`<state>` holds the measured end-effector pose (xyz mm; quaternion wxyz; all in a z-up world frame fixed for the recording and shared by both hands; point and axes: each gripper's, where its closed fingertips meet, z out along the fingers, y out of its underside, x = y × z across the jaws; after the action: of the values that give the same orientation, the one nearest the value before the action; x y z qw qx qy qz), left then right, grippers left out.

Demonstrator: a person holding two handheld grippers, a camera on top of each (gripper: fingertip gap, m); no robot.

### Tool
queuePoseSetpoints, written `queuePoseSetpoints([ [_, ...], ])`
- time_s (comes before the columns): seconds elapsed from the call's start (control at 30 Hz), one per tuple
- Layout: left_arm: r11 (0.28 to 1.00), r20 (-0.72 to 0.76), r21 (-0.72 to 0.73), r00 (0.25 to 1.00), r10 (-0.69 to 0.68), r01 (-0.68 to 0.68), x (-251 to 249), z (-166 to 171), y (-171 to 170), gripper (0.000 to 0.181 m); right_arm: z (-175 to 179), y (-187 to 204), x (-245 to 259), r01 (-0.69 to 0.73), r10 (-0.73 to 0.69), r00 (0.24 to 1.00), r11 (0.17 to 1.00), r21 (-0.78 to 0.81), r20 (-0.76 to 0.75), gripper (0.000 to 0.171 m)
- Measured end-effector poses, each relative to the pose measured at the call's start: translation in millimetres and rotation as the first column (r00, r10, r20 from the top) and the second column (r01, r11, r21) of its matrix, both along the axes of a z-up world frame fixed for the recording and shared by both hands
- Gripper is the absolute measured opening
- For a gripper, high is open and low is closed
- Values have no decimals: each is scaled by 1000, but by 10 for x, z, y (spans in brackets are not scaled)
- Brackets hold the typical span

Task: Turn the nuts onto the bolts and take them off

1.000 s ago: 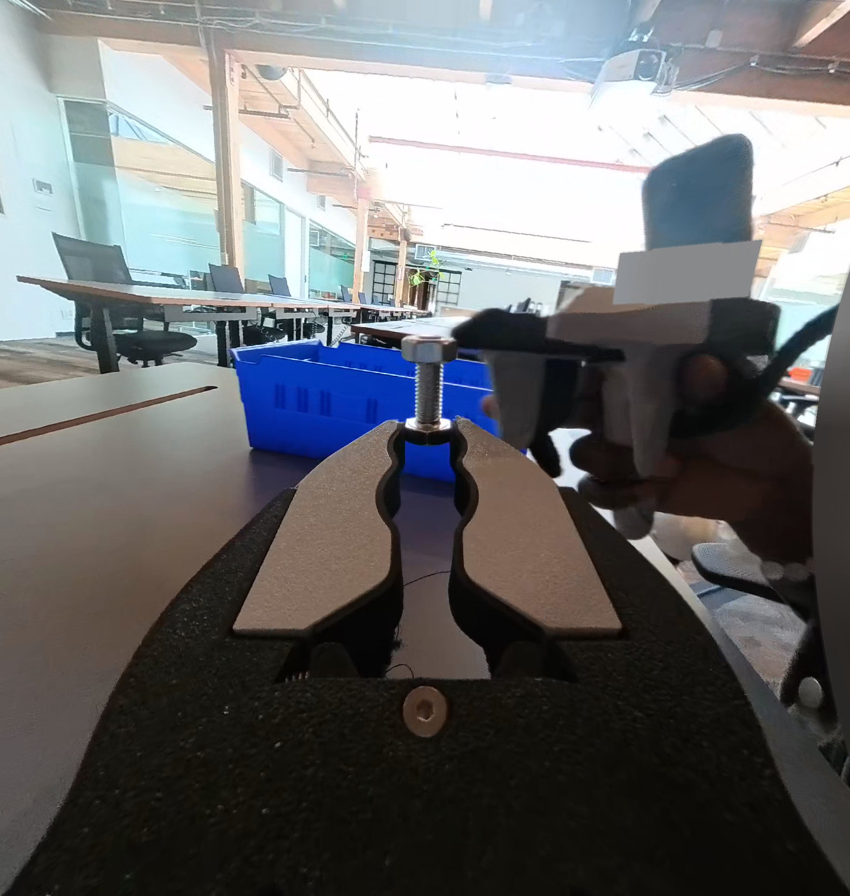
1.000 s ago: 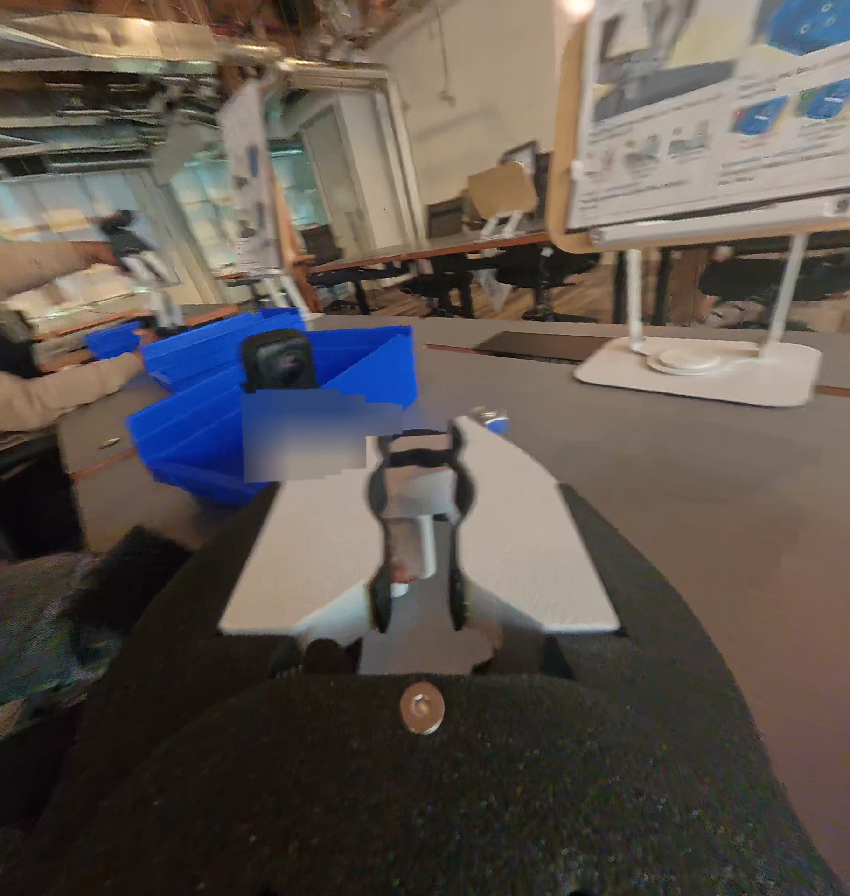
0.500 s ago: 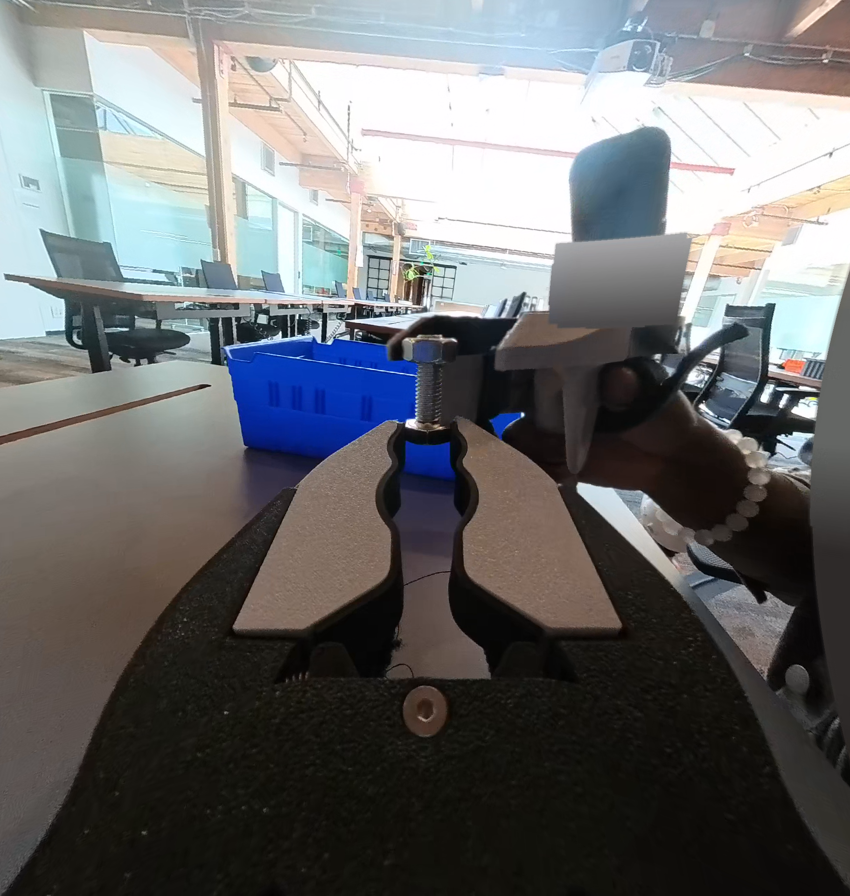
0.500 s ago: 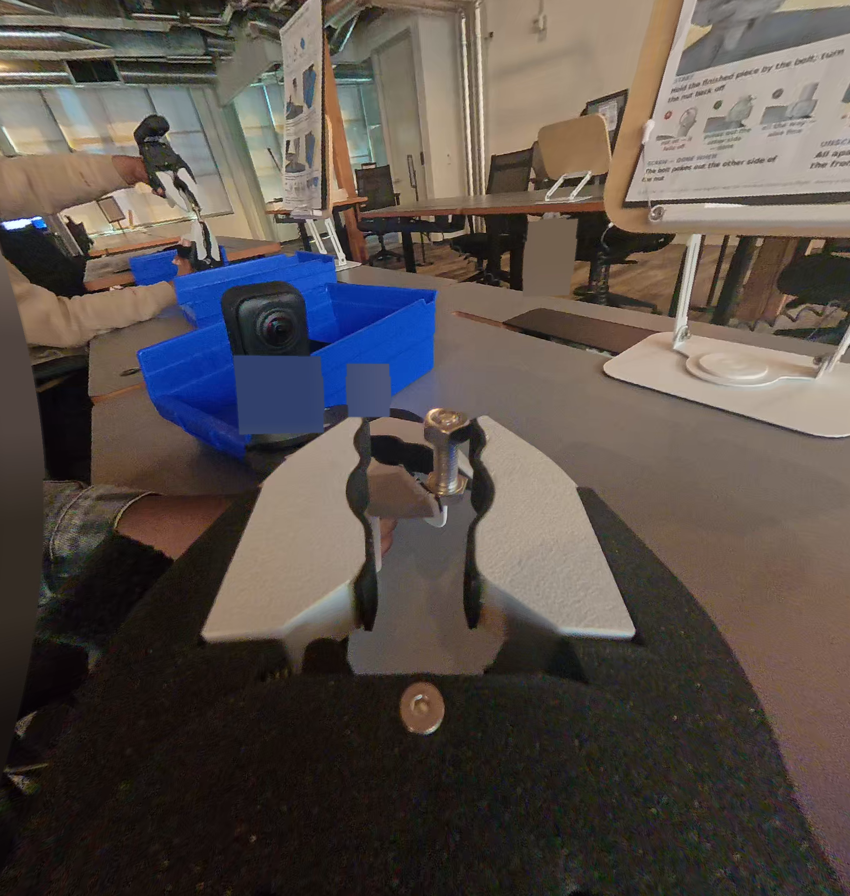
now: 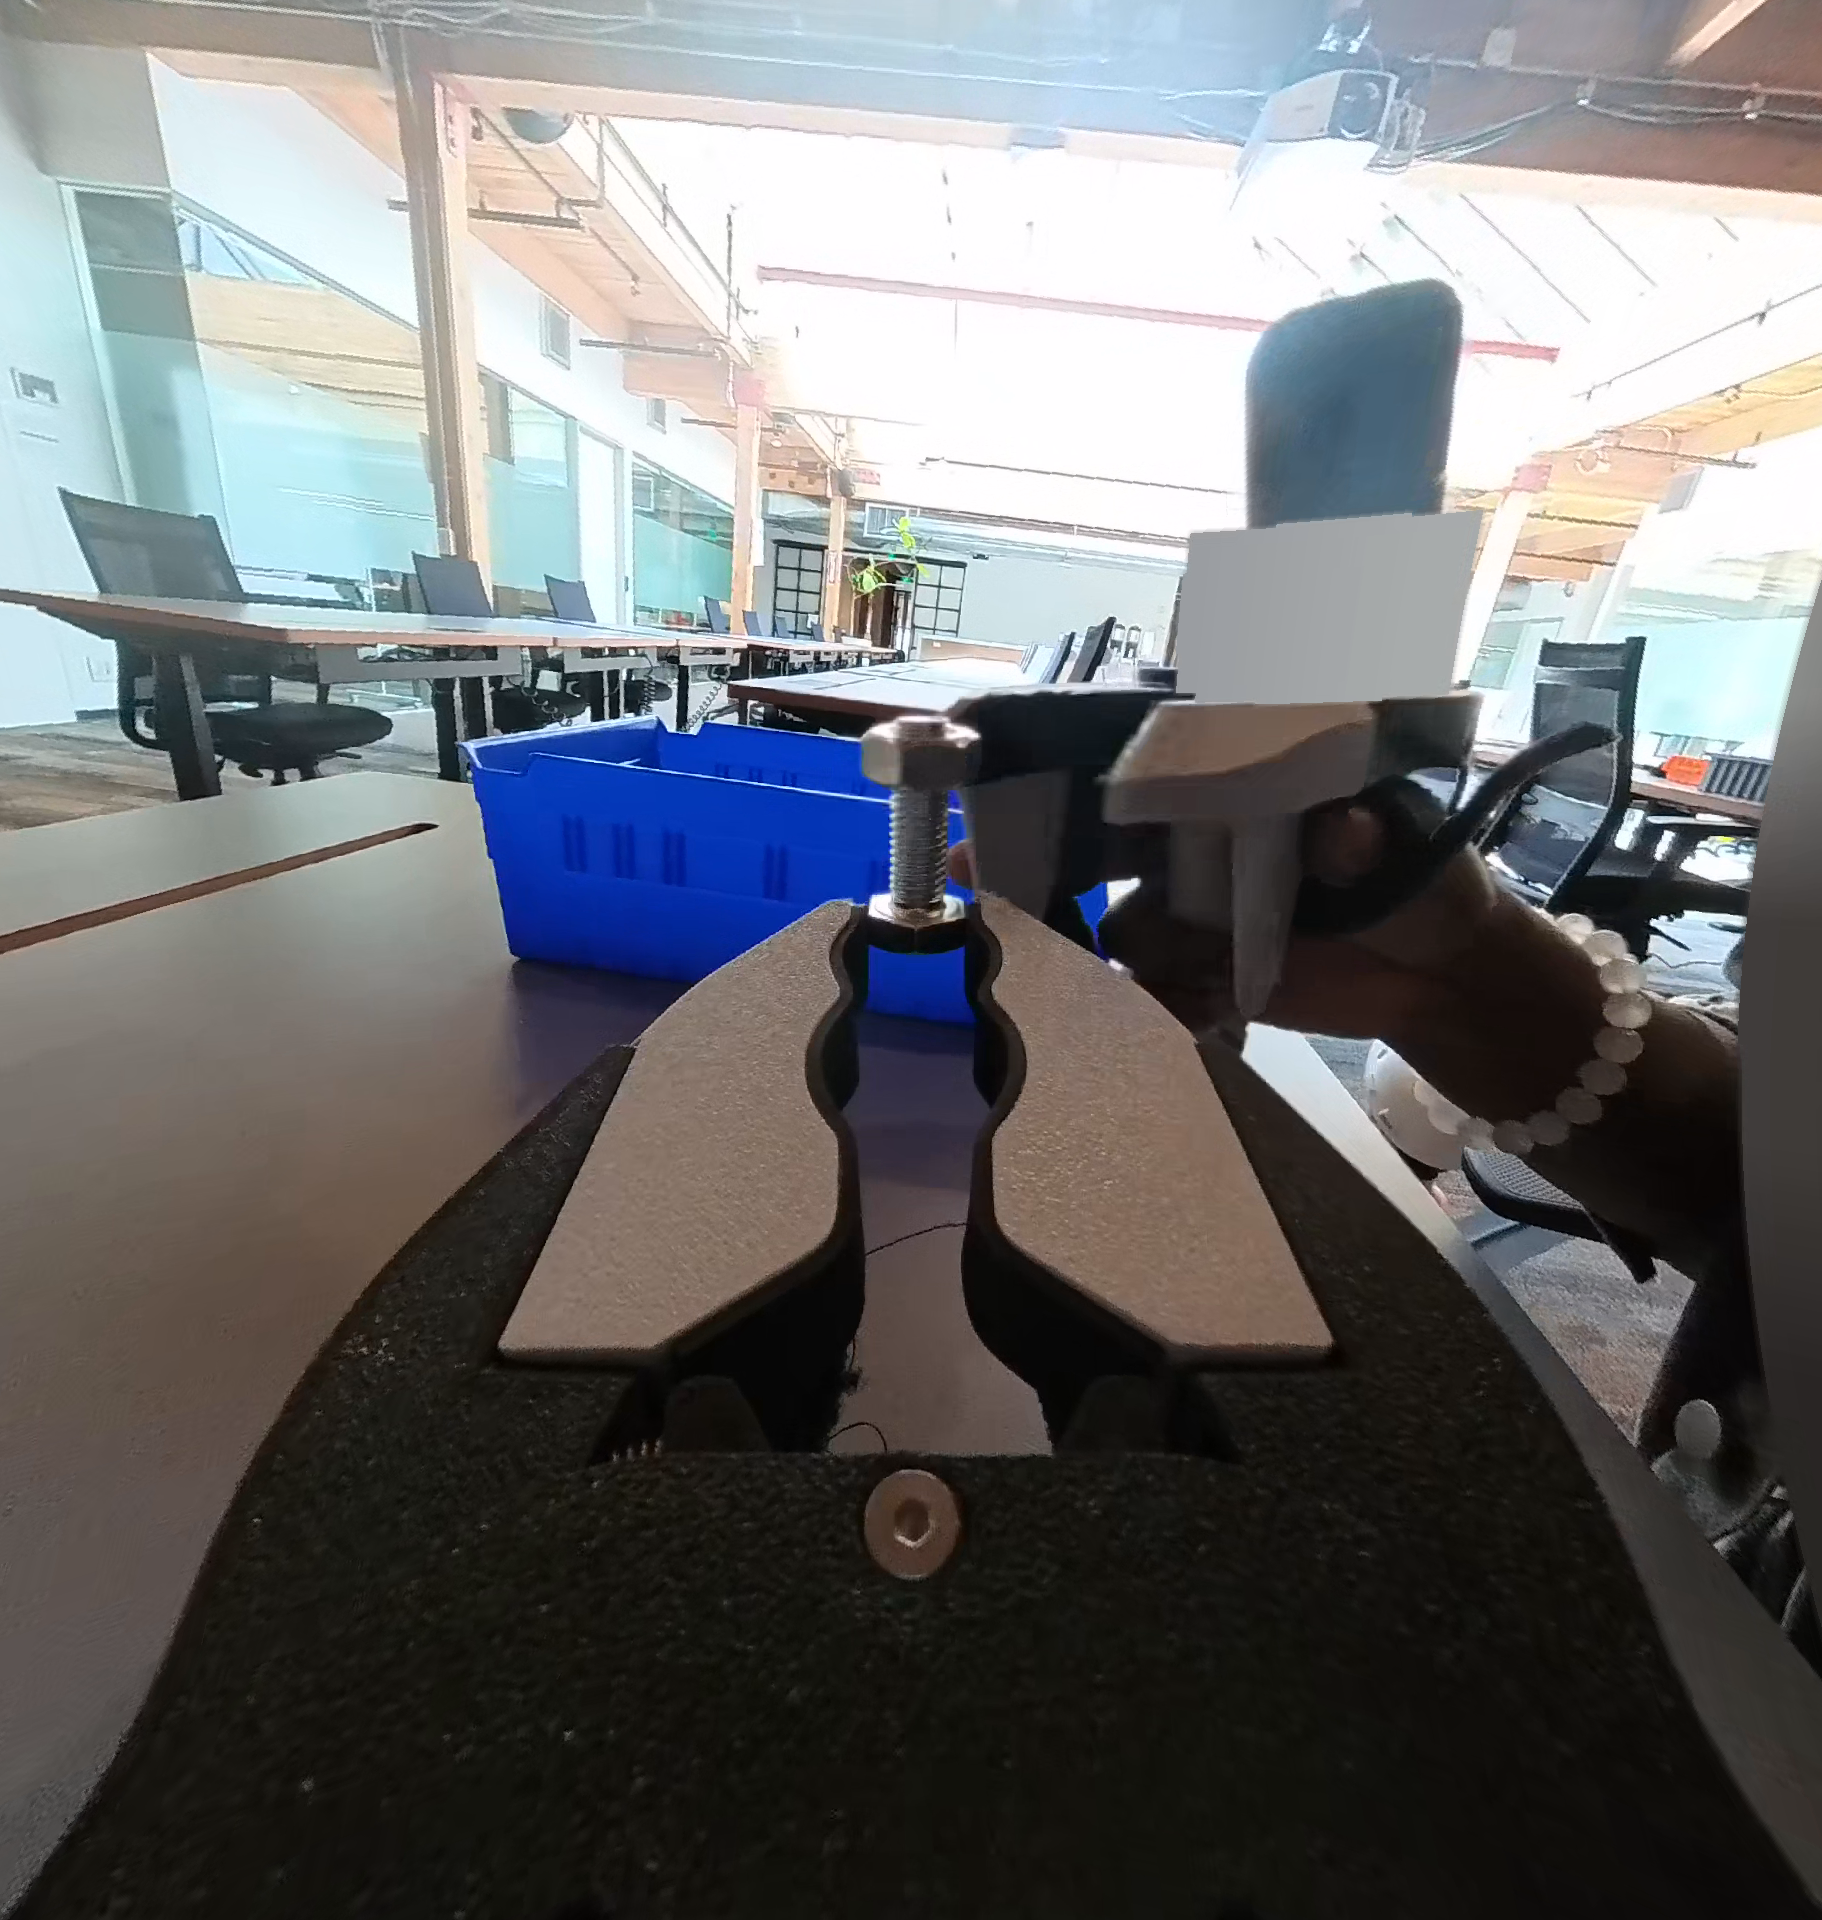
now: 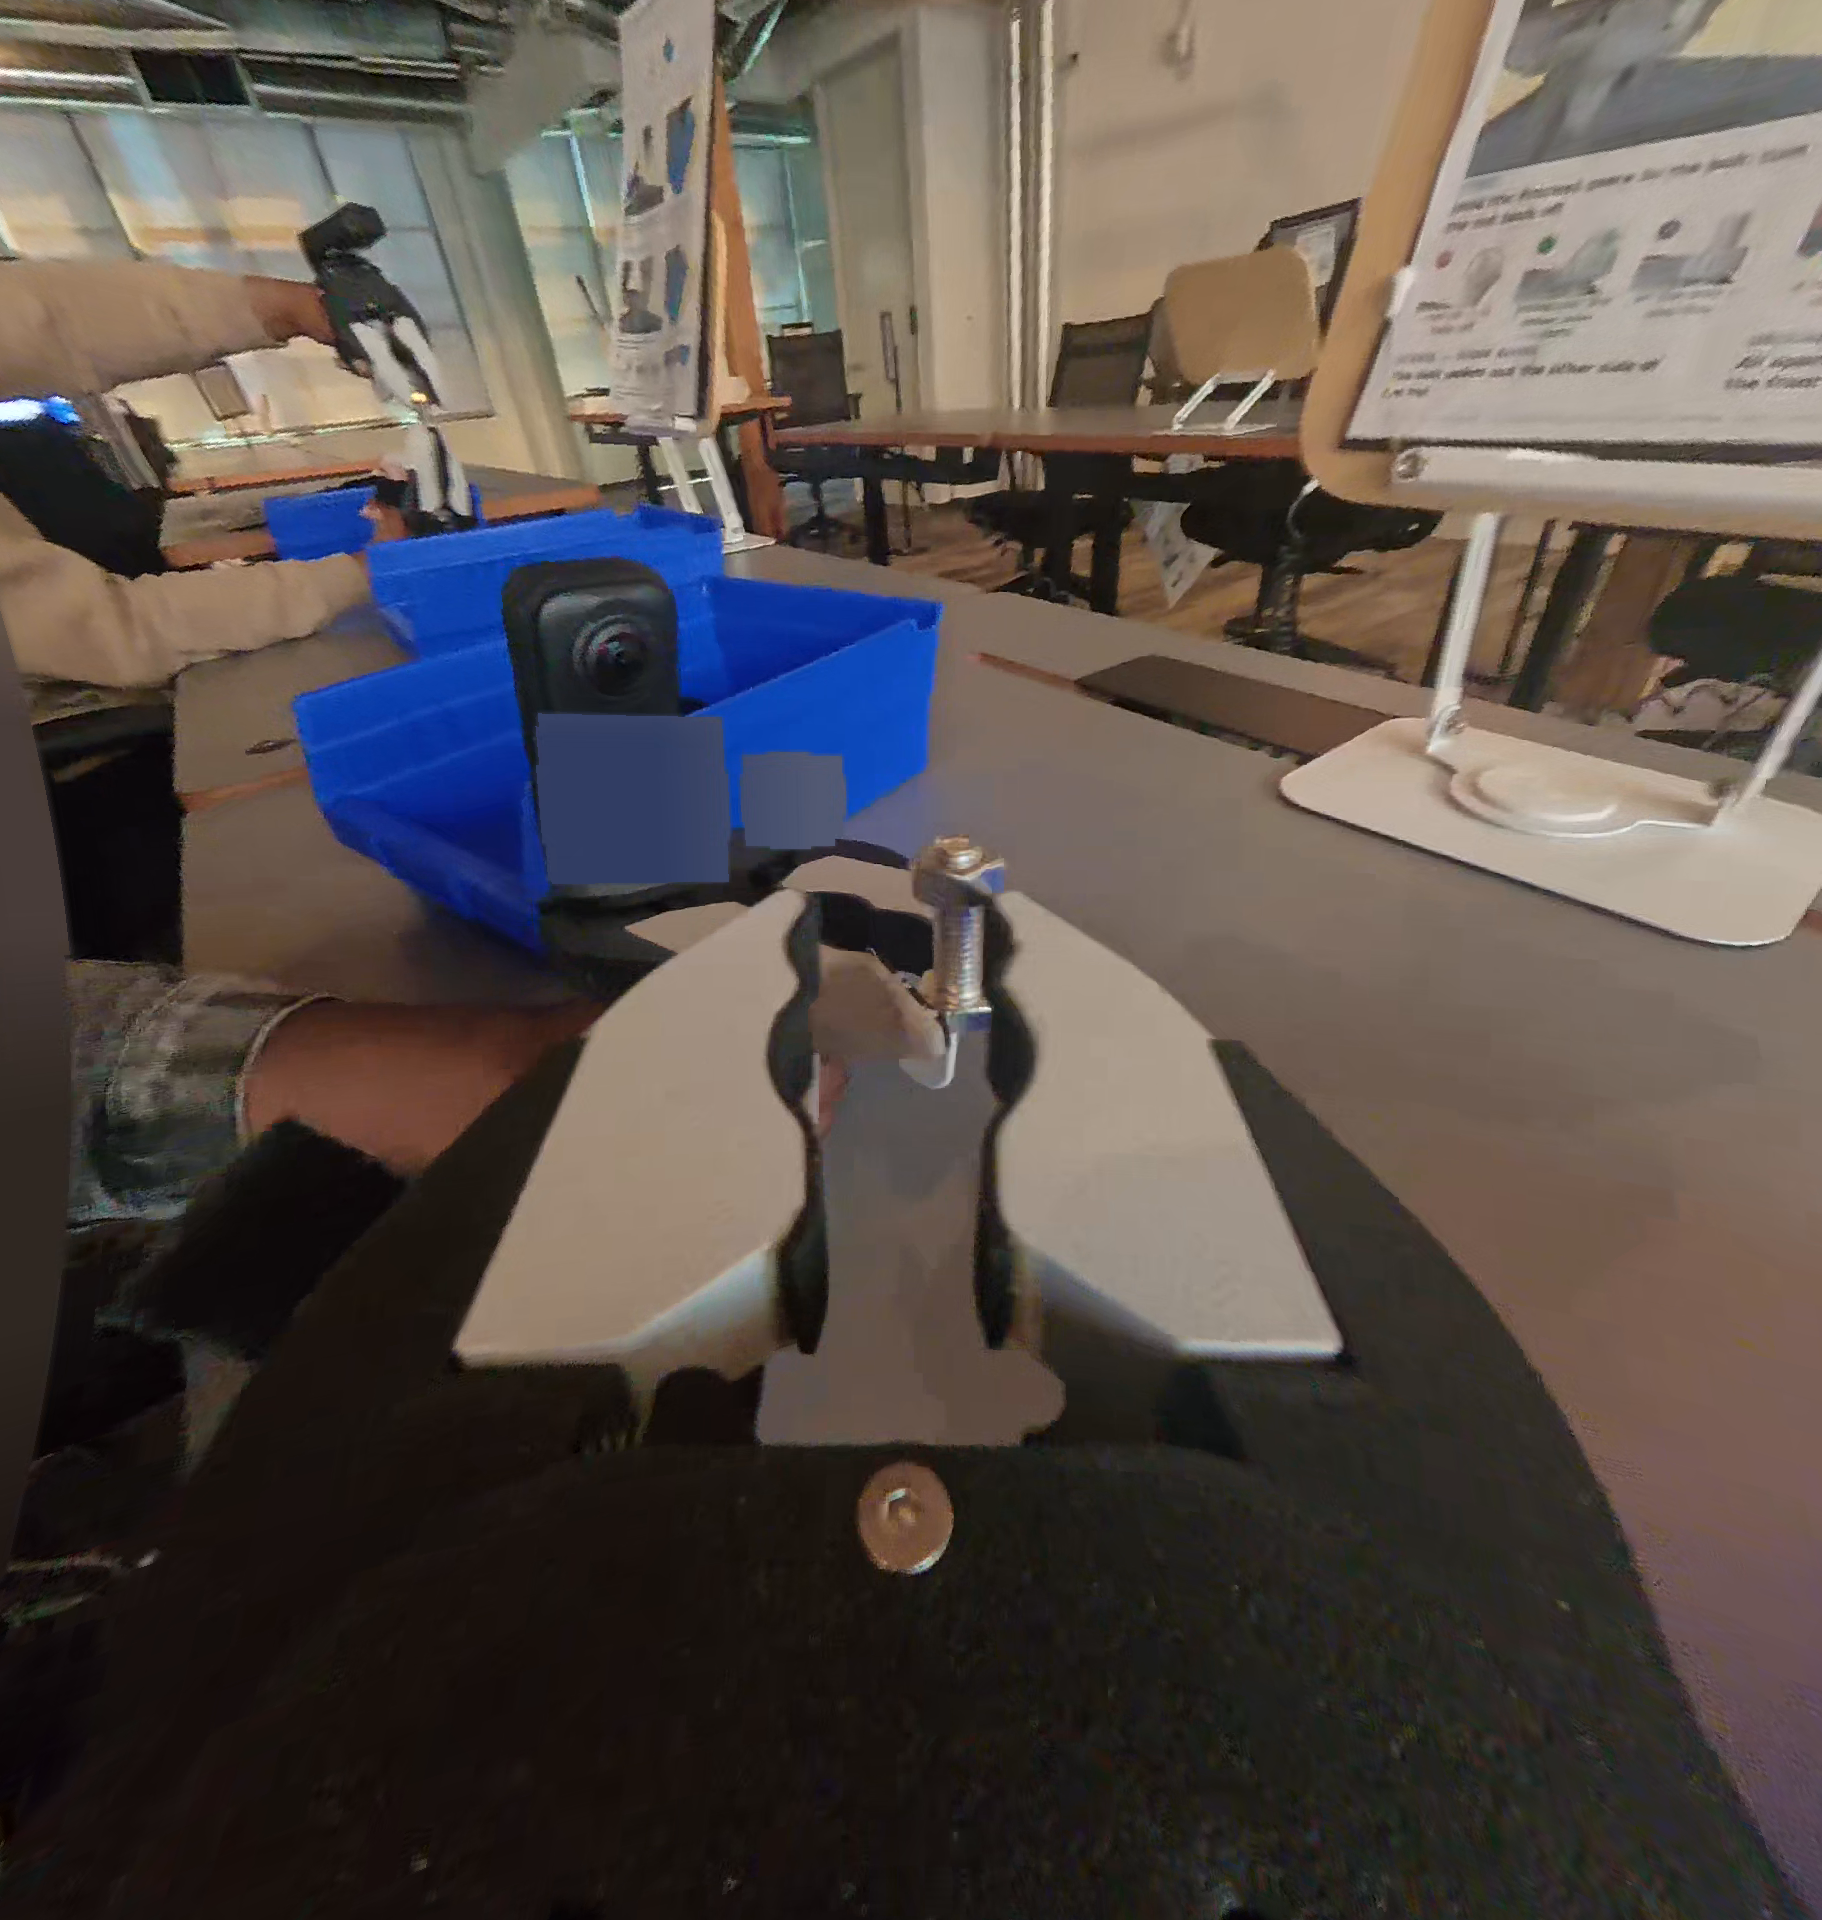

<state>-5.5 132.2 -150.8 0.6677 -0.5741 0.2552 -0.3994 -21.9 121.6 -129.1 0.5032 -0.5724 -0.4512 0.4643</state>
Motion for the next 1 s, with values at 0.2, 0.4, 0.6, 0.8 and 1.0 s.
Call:
queuePoseSetpoints([
  [0.2,1000,1,-2,1000,1,-1,-6,1,3,17,133,-2,125,65,-60,997,993,100,-53,23],
  [0.4,1000,-3,-5,1000,-3,3,3,-7,2,17,64,-10,28,11,-11,1000,999,40,-8,20],
  [0.6,1000,-9,-1,1000,-13,13,14,-8,-8,17,141,68,117,92,-88,996,988,124,-33,37],
  [0.8,1000,10,-3,1000,-19,19,3,8,-16,17,91,-113,48,-59,60,998,995,81,-7,0],
  [1.0,992,16,11,992,-122,122,48,25,-109,17,122,-127,116,-157,150,987,972,174,56,39],
])
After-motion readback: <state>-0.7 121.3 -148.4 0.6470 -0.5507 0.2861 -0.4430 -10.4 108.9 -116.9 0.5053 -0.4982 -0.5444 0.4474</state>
